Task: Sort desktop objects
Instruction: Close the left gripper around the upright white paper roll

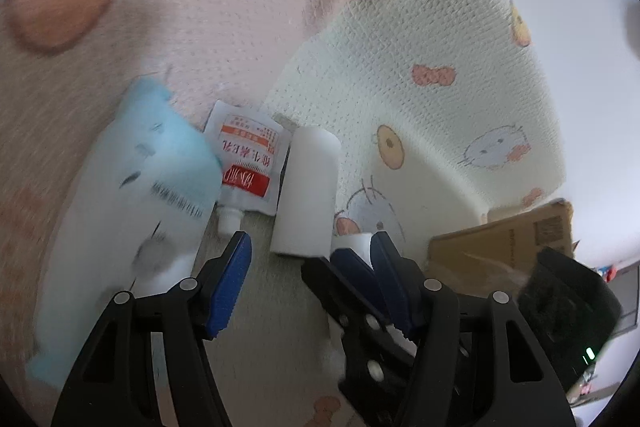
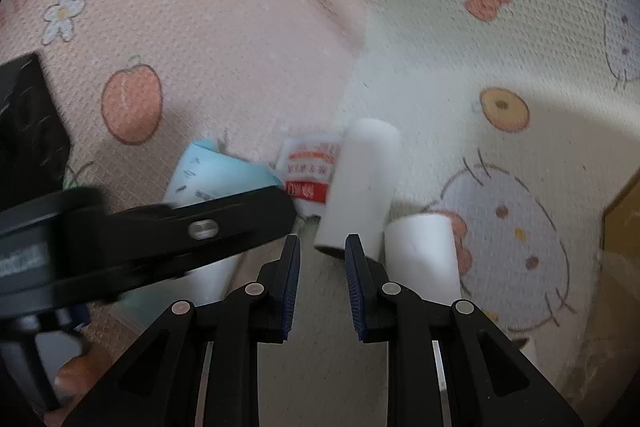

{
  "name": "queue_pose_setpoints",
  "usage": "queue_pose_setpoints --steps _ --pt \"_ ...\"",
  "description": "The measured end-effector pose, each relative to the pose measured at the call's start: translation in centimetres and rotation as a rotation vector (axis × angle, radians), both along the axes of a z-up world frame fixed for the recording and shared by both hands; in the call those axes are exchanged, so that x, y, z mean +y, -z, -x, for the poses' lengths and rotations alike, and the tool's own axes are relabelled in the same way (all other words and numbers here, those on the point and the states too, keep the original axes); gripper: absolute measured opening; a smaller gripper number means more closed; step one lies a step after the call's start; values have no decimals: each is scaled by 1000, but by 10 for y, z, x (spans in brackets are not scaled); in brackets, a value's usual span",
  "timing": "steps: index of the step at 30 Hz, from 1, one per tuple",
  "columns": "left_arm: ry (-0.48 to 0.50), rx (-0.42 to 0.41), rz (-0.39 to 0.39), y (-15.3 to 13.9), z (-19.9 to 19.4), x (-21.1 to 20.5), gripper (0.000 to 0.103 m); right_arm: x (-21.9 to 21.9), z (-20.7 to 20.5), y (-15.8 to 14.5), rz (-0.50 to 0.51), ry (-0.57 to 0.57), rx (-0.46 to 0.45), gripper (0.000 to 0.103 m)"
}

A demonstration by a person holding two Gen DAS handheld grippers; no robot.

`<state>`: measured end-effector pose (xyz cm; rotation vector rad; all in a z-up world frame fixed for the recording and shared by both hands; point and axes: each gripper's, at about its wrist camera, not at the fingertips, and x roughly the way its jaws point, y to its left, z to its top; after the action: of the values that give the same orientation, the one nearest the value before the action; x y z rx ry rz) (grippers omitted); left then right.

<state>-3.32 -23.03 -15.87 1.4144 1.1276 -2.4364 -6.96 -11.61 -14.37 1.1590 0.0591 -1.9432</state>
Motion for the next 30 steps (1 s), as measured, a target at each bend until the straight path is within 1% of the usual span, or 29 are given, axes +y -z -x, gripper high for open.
queue_pose_setpoints --steps 2,3,5,7,8,11,12,14,16,17,18,21,24,26,27,30 --pt "-7 -27 -27 9 8 -5 65 -1 3 1 3 2 7 19" --pt "-17 -33 -57 14 12 -9 65 -1 5 2 7 8 2 19" --pt "-27 -29 -102 20 16 -13 65 3 10 5 9 27 -13 19" --pt "-24 -33 -118 21 19 -14 65 3 14 10 8 46 -32 19" --pt "-18 -33 -107 20 22 -11 65 4 16 13 5 57 -43 19" --pt "2 -53 -29 19 32 -4 65 8 20 19 8 77 -87 19" --pt "6 -66 -12 21 35 -3 65 9 20 20 14 79 -87 19" --pt "14 -91 -17 27 39 -1 64 7 21 20 9 76 -84 19" --pt "28 -117 -36 33 43 0 57 6 20 20 3 72 -75 19" --pt "40 -136 -33 37 45 2 54 6 20 20 3 70 -69 19" --pt "54 -167 -9 40 47 5 49 6 19 20 4 70 -64 20" --pt "70 -156 31 37 47 10 48 4 18 19 -5 66 -62 21" --pt "78 -135 67 34 42 12 48 4 14 22 -6 52 -77 25" --pt "79 -118 73 32 37 11 48 1 14 22 -9 43 -79 29" --pt "81 -109 74 31 33 12 48 0 11 22 -13 36 -77 32" --pt "71 -92 65 30 26 12 48 -1 7 21 -28 13 -78 36"
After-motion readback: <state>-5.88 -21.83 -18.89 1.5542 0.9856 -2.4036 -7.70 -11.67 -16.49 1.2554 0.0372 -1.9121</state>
